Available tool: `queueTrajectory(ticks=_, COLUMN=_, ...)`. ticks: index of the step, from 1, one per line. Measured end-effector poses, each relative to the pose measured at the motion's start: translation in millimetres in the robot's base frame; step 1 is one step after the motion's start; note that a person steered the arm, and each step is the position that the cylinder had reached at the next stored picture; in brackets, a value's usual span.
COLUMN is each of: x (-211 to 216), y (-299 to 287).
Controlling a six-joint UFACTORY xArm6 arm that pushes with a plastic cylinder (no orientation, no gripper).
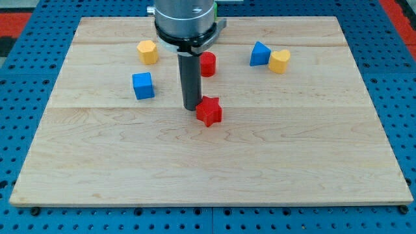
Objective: Move the yellow heart to the bottom of the blue cube
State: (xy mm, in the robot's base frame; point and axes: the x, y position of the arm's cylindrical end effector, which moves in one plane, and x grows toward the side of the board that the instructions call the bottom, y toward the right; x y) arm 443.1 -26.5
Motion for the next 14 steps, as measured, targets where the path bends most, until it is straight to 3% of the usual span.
queueTrajectory(ticks=1, x=29.0, y=-35.8)
queueTrajectory(ticks=5, x=-18.2, y=-117.6)
queueTrajectory(ticks=9, x=-23.7, y=-89.5)
queueTrajectory(ticks=11, x=-29.0, y=17.7)
queueTrajectory(ticks=12, x=-48.2, y=126.9)
queueTrajectory(ticks=13, x=-69.8, y=231.2)
queueTrajectory(ticks=14, x=-123.0, y=258.2)
